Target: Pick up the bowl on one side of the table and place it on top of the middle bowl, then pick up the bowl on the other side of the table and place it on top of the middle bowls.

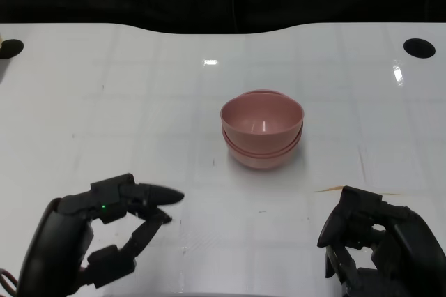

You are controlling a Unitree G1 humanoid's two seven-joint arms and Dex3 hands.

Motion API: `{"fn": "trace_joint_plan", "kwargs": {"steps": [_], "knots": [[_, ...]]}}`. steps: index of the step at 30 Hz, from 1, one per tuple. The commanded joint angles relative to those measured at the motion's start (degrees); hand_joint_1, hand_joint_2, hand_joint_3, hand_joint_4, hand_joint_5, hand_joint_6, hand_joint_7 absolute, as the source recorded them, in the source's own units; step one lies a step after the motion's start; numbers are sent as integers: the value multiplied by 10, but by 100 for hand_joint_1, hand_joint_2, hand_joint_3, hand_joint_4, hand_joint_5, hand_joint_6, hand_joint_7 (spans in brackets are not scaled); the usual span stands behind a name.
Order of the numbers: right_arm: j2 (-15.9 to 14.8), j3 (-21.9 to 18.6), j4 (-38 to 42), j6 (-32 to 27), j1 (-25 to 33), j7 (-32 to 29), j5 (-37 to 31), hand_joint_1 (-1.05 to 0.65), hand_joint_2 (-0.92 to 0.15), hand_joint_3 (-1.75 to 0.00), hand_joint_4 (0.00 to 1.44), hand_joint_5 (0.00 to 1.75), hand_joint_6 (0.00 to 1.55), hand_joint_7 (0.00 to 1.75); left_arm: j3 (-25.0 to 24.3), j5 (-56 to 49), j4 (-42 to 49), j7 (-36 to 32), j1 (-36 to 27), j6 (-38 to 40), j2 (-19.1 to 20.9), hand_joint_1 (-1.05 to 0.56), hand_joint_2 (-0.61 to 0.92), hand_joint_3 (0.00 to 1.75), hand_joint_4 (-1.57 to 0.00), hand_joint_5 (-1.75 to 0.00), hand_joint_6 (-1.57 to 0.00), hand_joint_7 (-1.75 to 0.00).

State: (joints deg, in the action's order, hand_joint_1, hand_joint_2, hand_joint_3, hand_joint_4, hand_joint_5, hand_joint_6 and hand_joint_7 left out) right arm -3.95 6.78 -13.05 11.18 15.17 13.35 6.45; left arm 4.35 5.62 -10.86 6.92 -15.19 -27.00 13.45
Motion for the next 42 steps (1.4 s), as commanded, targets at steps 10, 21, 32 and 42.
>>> {"fn": "trace_joint_plan", "kwargs": {"steps": [10,21,32,42], "knots": [[-2,-7,-14,-14,2,-3,5,-11,-51,-125,79,169,75,138,-11,33,-32,27,-46,18,-41,-16,52,112,-83,-155,-80,-129],[-6,-9,-7,-6,0,0,1,-11,-51,-126,77,170,74,139,-17,150,-32,89,-43,108,-64,-15,59,100,-91,-162,-87,-138],[-2,-10,21,12,-9,6,6,-11,-47,-131,79,170,75,141,-44,191,23,148,-13,115,-75,-14,52,113,-93,-161,-91,-135],[-1,-7,36,19,-14,5,1,-13,-43,-137,81,169,78,142,-60,184,37,155,-12,121,-86,-13,45,120,-95,-159,-94,-134]]}}
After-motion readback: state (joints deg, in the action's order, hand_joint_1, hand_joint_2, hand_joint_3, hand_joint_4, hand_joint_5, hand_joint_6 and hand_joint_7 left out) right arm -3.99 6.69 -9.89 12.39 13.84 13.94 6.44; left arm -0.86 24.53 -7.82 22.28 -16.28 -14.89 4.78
